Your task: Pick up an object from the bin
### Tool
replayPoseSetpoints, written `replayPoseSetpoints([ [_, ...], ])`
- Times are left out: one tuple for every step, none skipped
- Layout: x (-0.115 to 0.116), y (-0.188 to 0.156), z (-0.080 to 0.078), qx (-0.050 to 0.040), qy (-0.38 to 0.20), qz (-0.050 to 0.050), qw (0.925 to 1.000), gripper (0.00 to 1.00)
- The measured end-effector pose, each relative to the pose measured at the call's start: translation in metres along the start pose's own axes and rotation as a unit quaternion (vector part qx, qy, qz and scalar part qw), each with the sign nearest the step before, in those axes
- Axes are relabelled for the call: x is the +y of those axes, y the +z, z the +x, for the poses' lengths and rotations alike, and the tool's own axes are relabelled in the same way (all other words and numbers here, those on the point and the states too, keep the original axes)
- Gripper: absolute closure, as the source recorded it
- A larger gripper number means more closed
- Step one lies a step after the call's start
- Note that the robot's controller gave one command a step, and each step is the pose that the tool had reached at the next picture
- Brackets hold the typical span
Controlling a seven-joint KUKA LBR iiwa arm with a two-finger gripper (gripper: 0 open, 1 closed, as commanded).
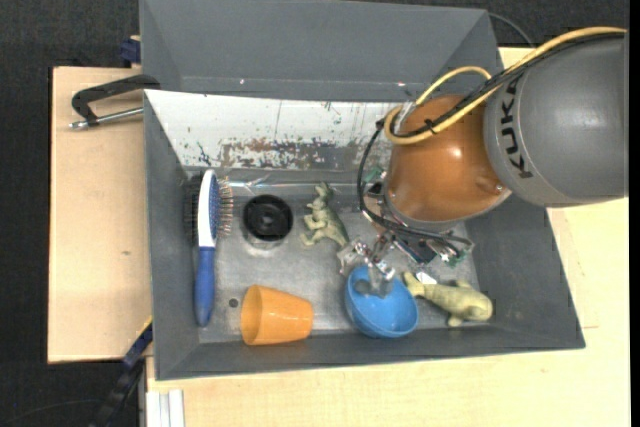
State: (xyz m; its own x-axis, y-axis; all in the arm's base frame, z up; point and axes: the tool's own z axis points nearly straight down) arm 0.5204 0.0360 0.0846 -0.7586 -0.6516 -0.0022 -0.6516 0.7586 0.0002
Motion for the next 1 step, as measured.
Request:
replayPoseSetpoints([
  [-0.0286, -0.1838, 0.0191, -0.005, -0.056, 0.005, 0.9984, 1.0],
])
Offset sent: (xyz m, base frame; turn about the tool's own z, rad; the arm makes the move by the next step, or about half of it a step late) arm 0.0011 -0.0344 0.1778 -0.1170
